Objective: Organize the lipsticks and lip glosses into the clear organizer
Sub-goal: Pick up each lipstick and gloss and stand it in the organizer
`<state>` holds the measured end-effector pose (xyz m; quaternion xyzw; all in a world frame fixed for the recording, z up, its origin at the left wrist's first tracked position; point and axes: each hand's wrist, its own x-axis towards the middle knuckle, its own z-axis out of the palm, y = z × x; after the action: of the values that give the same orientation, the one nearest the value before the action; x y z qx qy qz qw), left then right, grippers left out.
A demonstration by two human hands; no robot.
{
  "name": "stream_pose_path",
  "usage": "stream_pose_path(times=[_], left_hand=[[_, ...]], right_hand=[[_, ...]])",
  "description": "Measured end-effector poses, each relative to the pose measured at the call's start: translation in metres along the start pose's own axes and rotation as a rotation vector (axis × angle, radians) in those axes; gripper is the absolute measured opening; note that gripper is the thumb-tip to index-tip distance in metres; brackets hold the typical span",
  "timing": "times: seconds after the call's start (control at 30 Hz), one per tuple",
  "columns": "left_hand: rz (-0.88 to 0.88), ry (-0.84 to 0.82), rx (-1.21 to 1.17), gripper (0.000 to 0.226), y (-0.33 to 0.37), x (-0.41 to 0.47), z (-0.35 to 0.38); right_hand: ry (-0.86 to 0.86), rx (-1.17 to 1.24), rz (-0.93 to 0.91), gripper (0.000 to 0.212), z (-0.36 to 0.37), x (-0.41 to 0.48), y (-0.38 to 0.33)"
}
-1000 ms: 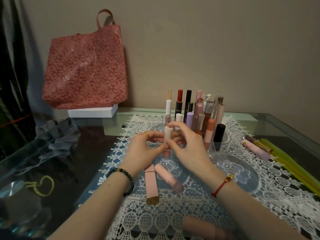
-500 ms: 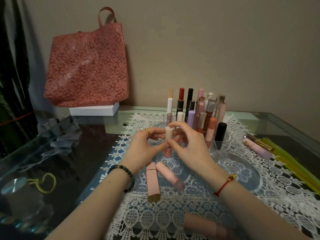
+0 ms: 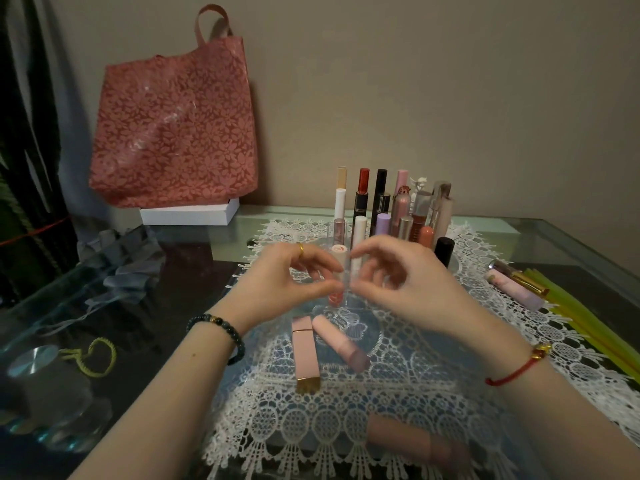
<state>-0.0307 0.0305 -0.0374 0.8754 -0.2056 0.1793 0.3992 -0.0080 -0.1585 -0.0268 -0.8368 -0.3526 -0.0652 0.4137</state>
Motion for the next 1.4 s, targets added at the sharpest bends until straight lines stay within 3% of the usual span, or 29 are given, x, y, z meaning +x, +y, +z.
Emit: stream_pose_path(times=[0.1, 0.23, 0.53, 0.73, 0.9, 1.03, 1.2, 1.4], left_hand=[[-0.010, -0.168, 0.078, 0.016, -0.001, -0.001, 0.003], [-0.067, -0.289, 0.132, 0.013, -0.006, -0.002, 0.005], [-0.087, -0.381, 0.149, 0.011, -0.009, -0.003, 0.008], [-0.099, -0.413, 0.141, 0.023, -0.009, -0.003, 0.009], [-0.073, -0.369, 0.129, 0.023, -0.007, -0.003, 0.010], [-0.040, -0.216, 0.054, 0.023, -0.004, -0.002, 0.009], [-0.009, 0.039, -0.106, 0.024, 0.003, 0.000, 0.013], [0.007, 0.215, -0.156, 0.021, 0.008, 0.001, 0.024]], right_hand=[[-0.260, -0.101, 0.098, 0.024, -0.002, -0.004, 0.004], [-0.461, -0.211, 0.149, 0.037, 0.002, -0.006, 0.005], [-0.510, -0.329, 0.177, 0.031, 0.012, -0.009, 0.003], [-0.421, -0.370, 0.179, 0.018, 0.010, -0.008, 0.007], [-0.310, -0.251, 0.141, 0.008, -0.001, -0.004, 0.006], [-0.138, -0.052, 0.105, 0.008, -0.005, -0.002, 0.004], [0.179, 0.306, 0.099, 0.023, -0.001, -0.002, 0.001], [0.340, 0.467, 0.067, 0.028, 0.009, 0.000, -0.006]])
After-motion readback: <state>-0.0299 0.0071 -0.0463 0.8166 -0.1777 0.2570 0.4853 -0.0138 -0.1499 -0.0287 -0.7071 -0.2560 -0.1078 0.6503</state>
